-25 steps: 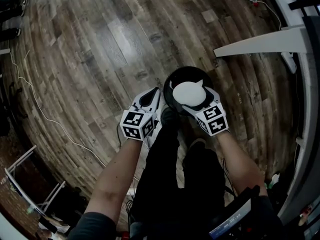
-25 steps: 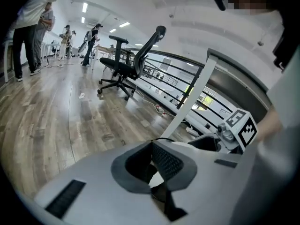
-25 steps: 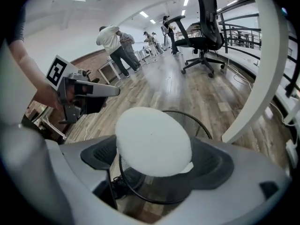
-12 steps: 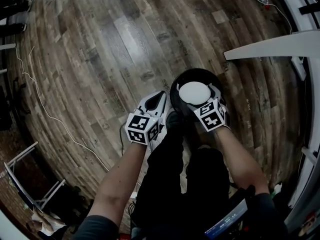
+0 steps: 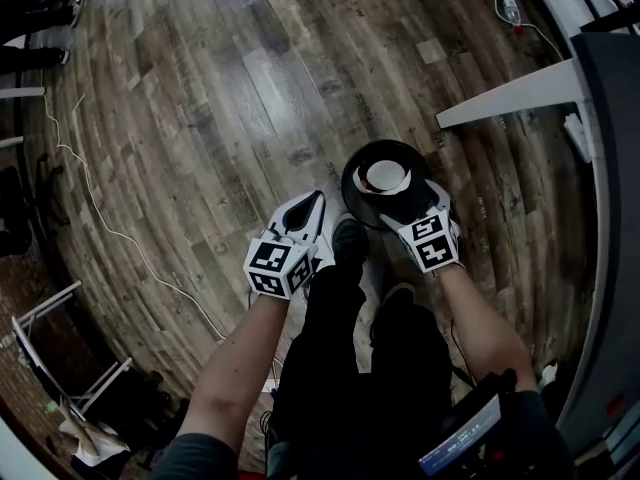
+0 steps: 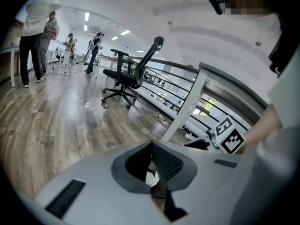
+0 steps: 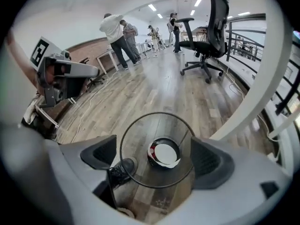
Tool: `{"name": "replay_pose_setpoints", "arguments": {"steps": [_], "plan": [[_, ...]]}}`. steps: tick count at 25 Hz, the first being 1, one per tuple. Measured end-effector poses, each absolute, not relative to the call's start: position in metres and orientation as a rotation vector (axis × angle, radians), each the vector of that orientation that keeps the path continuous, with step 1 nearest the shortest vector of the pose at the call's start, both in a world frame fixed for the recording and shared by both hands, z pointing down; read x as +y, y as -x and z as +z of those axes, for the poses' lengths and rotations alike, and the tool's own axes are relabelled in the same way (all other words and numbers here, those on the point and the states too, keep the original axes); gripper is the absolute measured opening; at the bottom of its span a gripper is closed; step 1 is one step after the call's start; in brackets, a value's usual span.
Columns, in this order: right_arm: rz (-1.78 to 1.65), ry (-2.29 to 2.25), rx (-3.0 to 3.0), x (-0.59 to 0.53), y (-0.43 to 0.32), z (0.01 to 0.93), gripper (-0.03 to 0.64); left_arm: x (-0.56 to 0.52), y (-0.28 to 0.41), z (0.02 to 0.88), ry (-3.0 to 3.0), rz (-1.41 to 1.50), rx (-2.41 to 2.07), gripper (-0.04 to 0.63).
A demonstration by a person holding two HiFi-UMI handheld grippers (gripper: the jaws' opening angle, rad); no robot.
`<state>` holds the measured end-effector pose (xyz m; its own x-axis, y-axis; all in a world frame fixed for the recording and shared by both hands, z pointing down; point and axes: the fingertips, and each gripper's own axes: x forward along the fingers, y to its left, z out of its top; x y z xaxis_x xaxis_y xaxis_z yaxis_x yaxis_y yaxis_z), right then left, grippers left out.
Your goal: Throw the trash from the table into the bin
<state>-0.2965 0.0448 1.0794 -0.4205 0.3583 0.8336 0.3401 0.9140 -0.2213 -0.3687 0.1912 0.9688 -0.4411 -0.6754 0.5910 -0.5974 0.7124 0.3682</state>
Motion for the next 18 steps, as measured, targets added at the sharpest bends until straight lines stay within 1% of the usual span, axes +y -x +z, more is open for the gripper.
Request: {"name": "replay_pose_setpoints", "arguments": {"steps": [4, 8, 10, 12, 15, 18], "plan": [[0.04, 0.494, -2.11, 0.034, 0.299, 0.986, 0.5, 0.18, 0.359, 0.891, -0.995, -0.194, -2.215, 0.011], [0.165, 0.5, -2.239, 0.03, 0.312, 0.881, 0.499, 0.168, 0.353, 0.813, -1.047, -0.223, -2.247, 0.011], [0.174, 0.534, -2.289, 0.03, 0.32, 0.829, 0.498, 0.164, 0.355, 0.773, -1.084, -0.227, -2.274, 0.011], [0.178, 0.571, -2.336, 0.032, 0.322, 0.78, 0.455, 0.161, 0.351, 0.734, -1.116, -0.246, -2.291, 0.011], [0.264, 0.602, -2.416, 0.032, 0.315, 0.704, 0.351, 0.16, 0.341, 0.686, -1.123, -0.272, -2.307, 0.011], [0.292, 0.626, -2.504, 0.025, 0.32, 0.63, 0.282, 0.159, 0.343, 0.633, -1.122, -0.31, -2.355, 0.011]]}}
